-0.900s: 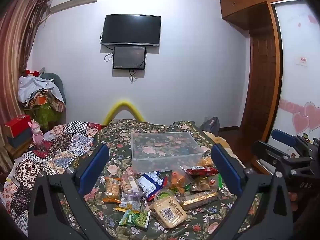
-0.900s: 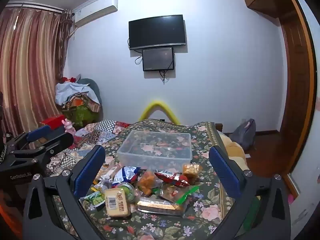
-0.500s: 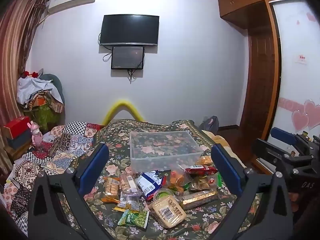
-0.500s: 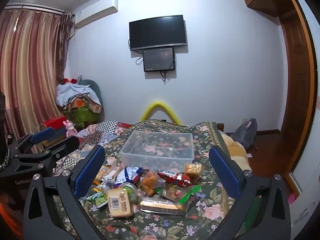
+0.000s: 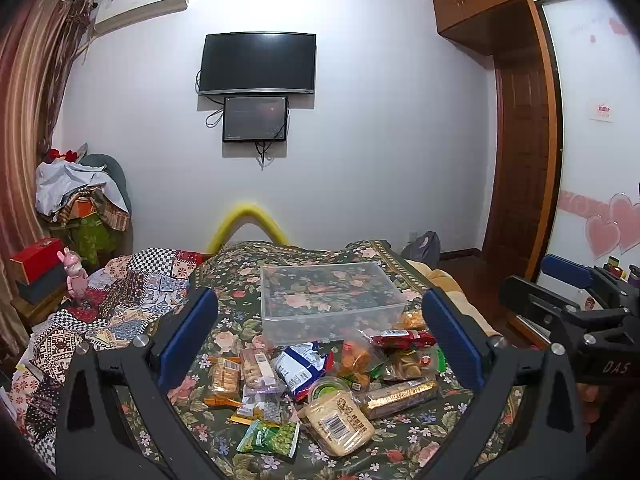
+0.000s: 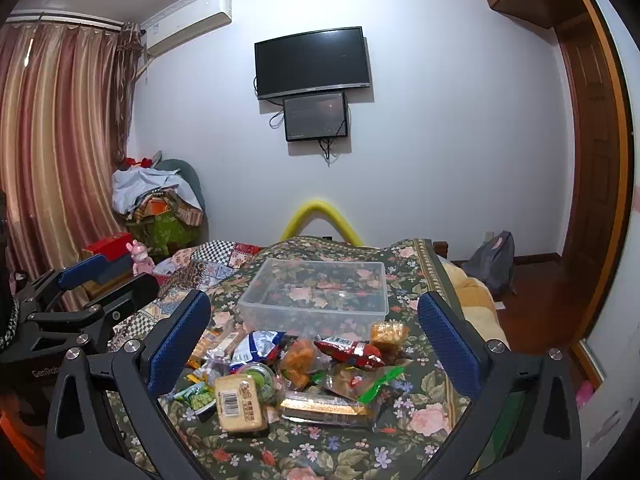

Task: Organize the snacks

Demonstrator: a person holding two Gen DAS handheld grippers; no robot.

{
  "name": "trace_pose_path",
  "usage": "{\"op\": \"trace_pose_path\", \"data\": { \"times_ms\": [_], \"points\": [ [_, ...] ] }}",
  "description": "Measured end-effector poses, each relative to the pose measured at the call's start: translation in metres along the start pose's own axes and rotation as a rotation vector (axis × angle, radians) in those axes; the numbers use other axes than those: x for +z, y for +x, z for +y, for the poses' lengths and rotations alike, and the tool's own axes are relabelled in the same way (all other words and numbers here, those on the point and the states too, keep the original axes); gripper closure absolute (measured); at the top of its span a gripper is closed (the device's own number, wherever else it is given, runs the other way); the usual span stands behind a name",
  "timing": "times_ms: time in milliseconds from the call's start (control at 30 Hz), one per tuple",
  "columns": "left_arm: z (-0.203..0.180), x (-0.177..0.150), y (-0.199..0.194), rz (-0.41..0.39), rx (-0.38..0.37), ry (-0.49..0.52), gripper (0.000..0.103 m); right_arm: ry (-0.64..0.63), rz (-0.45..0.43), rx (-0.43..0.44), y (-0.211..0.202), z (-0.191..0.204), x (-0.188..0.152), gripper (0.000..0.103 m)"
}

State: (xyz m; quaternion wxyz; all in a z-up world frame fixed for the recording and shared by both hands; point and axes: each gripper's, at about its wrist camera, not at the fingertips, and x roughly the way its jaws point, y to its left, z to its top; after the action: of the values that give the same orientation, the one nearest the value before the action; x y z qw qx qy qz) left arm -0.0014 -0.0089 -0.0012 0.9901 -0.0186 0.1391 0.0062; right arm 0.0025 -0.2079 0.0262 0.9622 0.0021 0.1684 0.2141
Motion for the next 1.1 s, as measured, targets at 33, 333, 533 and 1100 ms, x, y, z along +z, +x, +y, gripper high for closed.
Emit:
{"op": "trace_pose_path", "data": {
  "times_ms": [33,333,533,1100],
  "points": [
    [-0.0003,0.0002,0.0002,0.0,0.0,0.001,0.0,0.0,-0.001,0.0,0.0008,0.0,-0.0008,0.0],
    [-0.0004,-0.0024,0.001,-0.001,0.007,-0.007,0.0,-0.004,0.004,-0.001,0.0005,0.0042,-0.0013,0.0],
    [-0.0004,-0.0028,0.0013,0.003,0.0,-0.013,0.0,0.002,0.004,0.0,0.0007,-0.0023,-0.0018,0.0],
    [-0.0038,-0.0039,0.0006,0.002,-0.005,-0.009,0.0,0.011,0.007,0.006,0.001,-0.0028,-0.0034,0.0]
  ]
}}
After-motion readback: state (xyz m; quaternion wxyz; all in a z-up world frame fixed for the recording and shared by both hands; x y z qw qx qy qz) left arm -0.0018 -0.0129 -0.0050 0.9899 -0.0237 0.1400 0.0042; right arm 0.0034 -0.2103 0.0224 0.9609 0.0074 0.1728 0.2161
